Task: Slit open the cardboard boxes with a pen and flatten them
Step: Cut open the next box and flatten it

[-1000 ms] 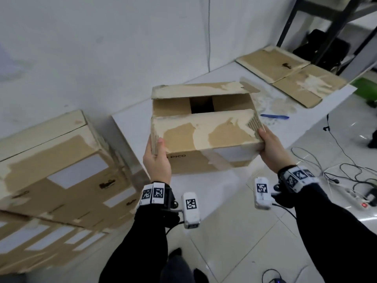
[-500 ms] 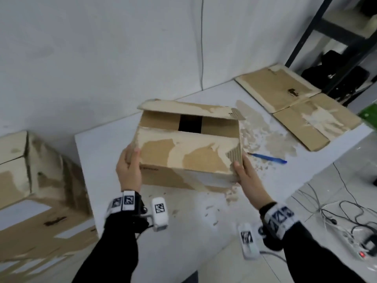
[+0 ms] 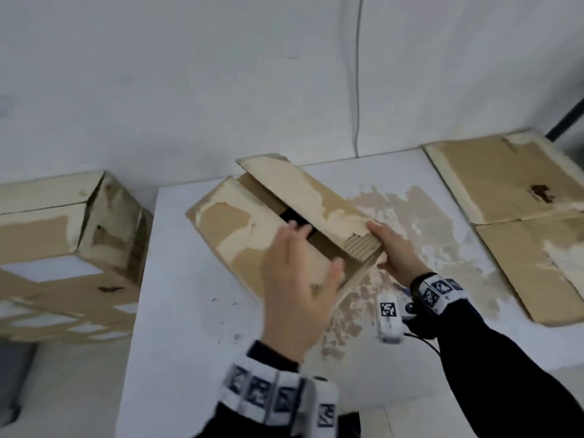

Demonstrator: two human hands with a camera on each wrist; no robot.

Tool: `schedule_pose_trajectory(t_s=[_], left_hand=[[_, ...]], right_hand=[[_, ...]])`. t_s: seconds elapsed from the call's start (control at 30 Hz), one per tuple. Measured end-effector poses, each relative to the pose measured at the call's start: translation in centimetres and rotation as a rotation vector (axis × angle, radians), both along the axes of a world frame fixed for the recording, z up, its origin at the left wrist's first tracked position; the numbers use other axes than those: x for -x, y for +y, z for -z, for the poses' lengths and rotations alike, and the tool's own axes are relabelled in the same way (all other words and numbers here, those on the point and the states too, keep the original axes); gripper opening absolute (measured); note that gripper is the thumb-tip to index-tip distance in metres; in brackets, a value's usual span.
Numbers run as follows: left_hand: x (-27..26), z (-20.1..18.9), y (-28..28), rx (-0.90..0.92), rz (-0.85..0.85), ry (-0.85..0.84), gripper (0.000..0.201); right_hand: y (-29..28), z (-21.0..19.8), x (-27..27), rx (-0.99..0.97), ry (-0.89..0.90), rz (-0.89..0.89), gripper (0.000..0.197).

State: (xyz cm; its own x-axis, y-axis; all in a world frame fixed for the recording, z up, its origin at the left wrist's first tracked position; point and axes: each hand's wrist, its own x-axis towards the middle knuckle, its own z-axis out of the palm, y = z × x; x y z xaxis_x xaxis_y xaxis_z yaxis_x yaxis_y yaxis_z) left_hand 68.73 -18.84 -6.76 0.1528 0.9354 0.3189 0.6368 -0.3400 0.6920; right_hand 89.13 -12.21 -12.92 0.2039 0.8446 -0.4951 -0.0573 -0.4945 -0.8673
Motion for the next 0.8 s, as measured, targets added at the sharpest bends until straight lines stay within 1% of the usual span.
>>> schedule_pose_trajectory(t_s=[0.07, 0.13, 0.17, 0.2, 0.23, 0.3, 0.33, 0.37, 0.43, 0.47, 0.5, 0.53, 0.57, 0.6, 0.63, 0.67, 0.7, 0.73, 0.77, 0.8], left_hand=[[-4.3, 1.8, -0.8, 0.139, -0.051, 0.319, 0.082], [-6.6, 3.8, -0.5, 0.115, -0.1, 0.582, 0.102], [-7.2, 4.5, -0.4, 0.119, -0.11, 0.69, 0.107], [-7.5, 5.3, -0.3, 0.154, -0.101, 0.768, 0.108], [-7.8, 5.9, -0.3, 0.196, -0.082, 0.814, 0.108], [-7.9, 6.6, -0.7, 0.201, -0.039, 0.82, 0.107], [-7.9, 6.6, -0.8, 0.164, -0.025, 0.779, 0.106], [-7.8, 6.4, -0.9, 0.12, -0.015, 0.698, 0.103], [-7.3, 5.7, -0.8, 0.051, 0.015, 0.46, 0.092], [-7.0, 5.2, -0.7, 0.032, 0.035, 0.344, 0.087], [-6.9, 4.6, -0.5, 0.031, 0.049, 0.218, 0.084], [-6.9, 4.5, -0.3, 0.043, 0.065, 0.086, 0.084], [-7.2, 4.3, -0.3, 0.065, 0.084, -0.048, 0.084], [-7.5, 4.3, -0.3, 0.104, 0.102, -0.184, 0.085], [-7.7, 4.3, -0.4, 0.161, 0.113, -0.309, 0.086], [-7.7, 4.4, -0.7, 0.211, 0.106, -0.414, 0.084], [-7.4, 4.2, -1.1, 0.223, 0.067, -0.482, 0.08], [-6.7, 3.9, -1.4, 0.19, 0.003, -0.523, 0.078], [-5.7, 3.3, -1.8, 0.118, -0.073, -0.539, 0.081], [-4.7, 2.5, -2.3, 0.021, -0.142, -0.536, 0.083]], right_hand=[[-0.6, -0.4, 0.0, -0.042, -0.002, -0.031, 0.034], [-2.0, -0.4, -0.3, -0.118, -0.028, -0.04, 0.019], [-2.7, 0.0, -0.6, -0.139, -0.043, -0.029, 0.014], [-3.3, 0.2, -0.8, -0.14, -0.052, -0.01, 0.014], [-3.9, 0.3, -1.0, -0.135, -0.057, 0.017, 0.02], [-5.0, -0.1, -1.3, -0.156, -0.108, 0.042, 0.031], [-5.5, -1.0, -1.5, -0.2, -0.162, 0.029, 0.032], [-6.1, -2.0, -1.9, -0.275, -0.21, 0.018, 0.033], [-7.2, -3.9, -3.5, -0.459, -0.241, 0.039, 0.043], [-7.6, -4.1, -4.8, -0.527, -0.246, 0.097, 0.052], [-7.8, -4.0, -6.2, -0.561, -0.205, 0.166, 0.063], [-7.7, -3.5, -7.3, -0.524, -0.124, 0.201, 0.074], [-7.6, -3.1, -7.8, -0.444, -0.076, 0.152, 0.081], [-7.4, -2.6, -7.8, -0.384, -0.08, 0.031, 0.08], [-7.2, -2.2, -7.6, -0.372, -0.083, -0.061, 0.072], [-7.0, -2.0, -7.0, -0.393, -0.05, -0.065, 0.06], [-6.9, -2.4, -6.1, -0.428, 0.008, -0.025, 0.05], [-6.9, -2.9, -5.3, -0.49, 0.009, -0.006, 0.046], [-6.9, -3.5, -4.4, -0.56, -0.034, -0.015, 0.047], [-7.0, -3.7, -3.6, -0.611, -0.095, -0.047, 0.053]])
